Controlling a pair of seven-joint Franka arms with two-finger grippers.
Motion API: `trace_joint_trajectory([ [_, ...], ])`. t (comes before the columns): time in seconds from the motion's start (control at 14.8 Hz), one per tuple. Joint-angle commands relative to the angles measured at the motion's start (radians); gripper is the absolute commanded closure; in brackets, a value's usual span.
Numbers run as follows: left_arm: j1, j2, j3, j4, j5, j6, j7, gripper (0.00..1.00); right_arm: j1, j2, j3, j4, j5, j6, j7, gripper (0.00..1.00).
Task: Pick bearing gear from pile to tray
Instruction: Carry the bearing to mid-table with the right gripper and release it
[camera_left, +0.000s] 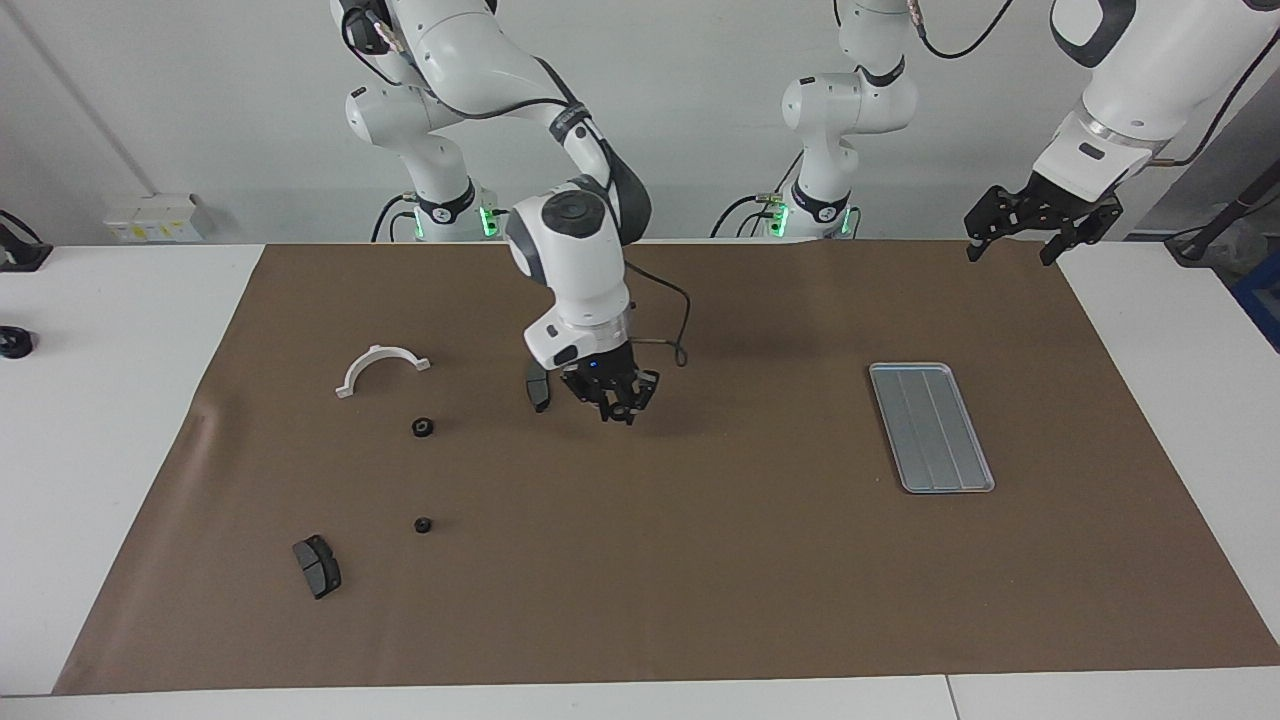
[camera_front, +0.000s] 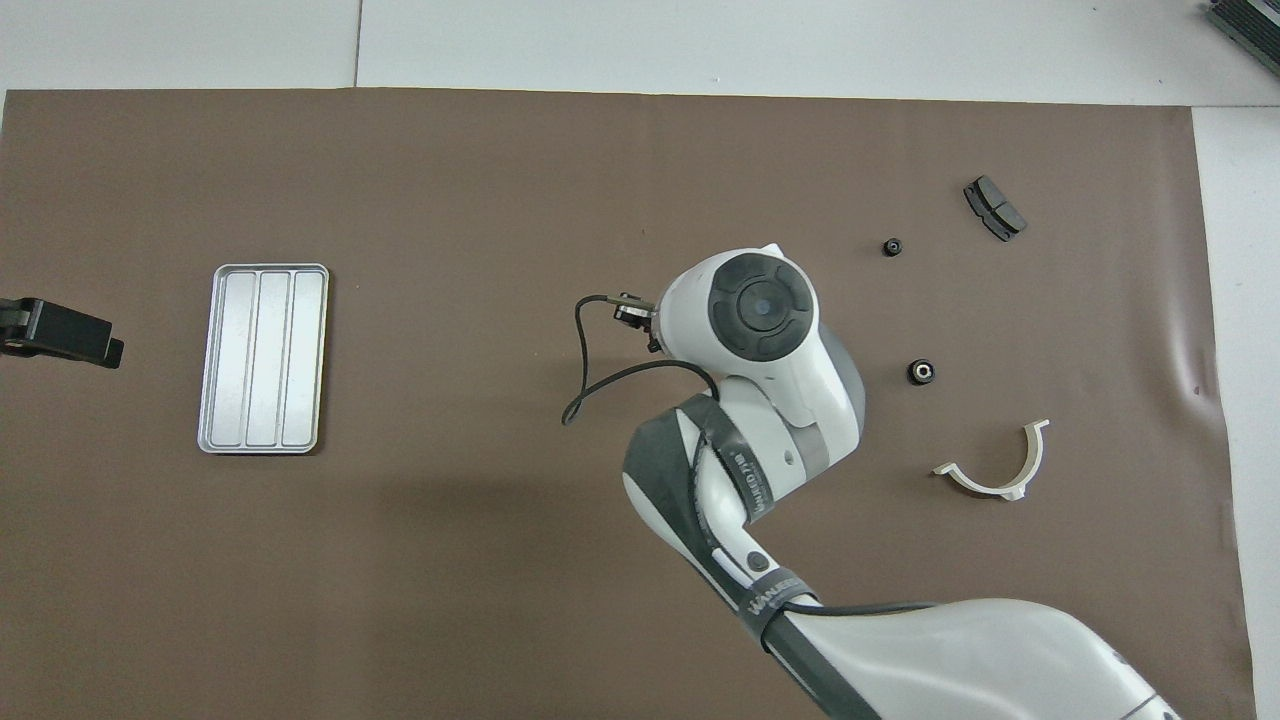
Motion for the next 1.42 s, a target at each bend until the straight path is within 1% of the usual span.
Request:
trace_joint_trajectory([
  [0.0,-0.002,-0.012,0.003,-0.013,0.004,-0.001,-0.001,0.00,0.044,0.085,-0.005,0.060,-0.076,0.021,0.084,1.00],
  [0.07,-0.002,-0.012,0.003,-0.013,0.004,-0.001,-0.001,0.00,0.047,0.088,-0.005,0.058,-0.096,0.024,0.131,1.00],
  [0.13,-0.002,-0.012,0.003,-0.013,0.004,-0.001,-0.001,0.00,0.070,0.103,-0.005,0.055,-0.100,0.045,0.173,0.87],
  [0.2,-0.002,-0.012,0.003,-0.013,0.004,-0.001,-0.001,0.00,0.096,0.123,-0.006,0.043,-0.116,0.077,0.195,0.62],
  [0.27,-0.002,-0.012,0.003,-0.013,0.004,-0.001,-0.001,0.00,0.093,0.126,-0.008,0.041,-0.136,0.072,0.201,0.14],
  [0.34,-0.002,-0.012,0.003,-0.013,0.004,-0.001,-0.001,0.00,0.093,0.125,-0.012,0.052,-0.157,0.047,0.199,0.00],
  [0.47,-0.002,-0.012,0.003,-0.013,0.004,-0.001,-0.001,0.00,0.062,0.093,-0.026,0.069,-0.188,0.016,0.186,0.00],
  [0.54,-0.002,-0.012,0.003,-0.013,0.004,-0.001,-0.001,0.00,0.017,0.036,-0.026,0.055,-0.189,0.001,0.176,0.00],
  [0.61,-0.002,-0.012,0.003,-0.013,0.004,-0.001,-0.001,0.00,-0.031,-0.022,-0.026,0.040,-0.191,-0.034,0.111,0.00],
  [0.74,-0.011,-0.014,-0.005,-0.011,0.004,-0.012,-0.006,0.00,-0.115,-0.103,-0.026,0.026,-0.186,-0.144,-0.119,0.00],
  [0.88,-0.029,-0.024,-0.014,-0.039,0.004,0.022,-0.006,0.00,-0.195,-0.163,-0.025,-0.004,-0.177,-0.242,-0.338,0.00],
  [0.94,-0.034,-0.028,-0.015,-0.058,0.004,0.090,-0.006,0.00,-0.241,-0.191,-0.025,-0.029,-0.174,-0.275,-0.462,0.00],
  [1.01,-0.046,-0.050,-0.022,-0.121,0.004,0.146,-0.012,0.00,-0.299,-0.209,-0.023,-0.050,-0.160,-0.292,-0.585,0.00],
  [1.08,-0.067,-0.075,-0.026,-0.182,0.007,0.200,-0.030,0.00,-0.338,-0.223,-0.023,-0.070,-0.113,-0.309,-0.688,0.00],
  [1.15,-0.087,-0.084,-0.028,-0.230,0.007,0.264,-0.070,0.00,-0.382,-0.234,-0.023,-0.099,-0.031,-0.322,-0.791,0.00],
  [1.21,-0.112,-0.083,-0.031,-0.264,0.007,0.316,-0.105,0.00,-0.422,-0.255,-0.023,-0.151,0.029,-0.320,-0.893,0.00],
  [1.28,-0.152,-0.068,-0.031,-0.287,0.007,0.373,-0.141,0.00,-0.441,-0.283,-0.025,-0.222,0.053,-0.297,-0.984,0.00],
  [1.35,-0.179,-0.049,-0.032,-0.305,0.007,0.419,-0.174,0.00,-0.456,-0.306,-0.026,-0.285,0.054,-0.240,-1.026,0.00],
])
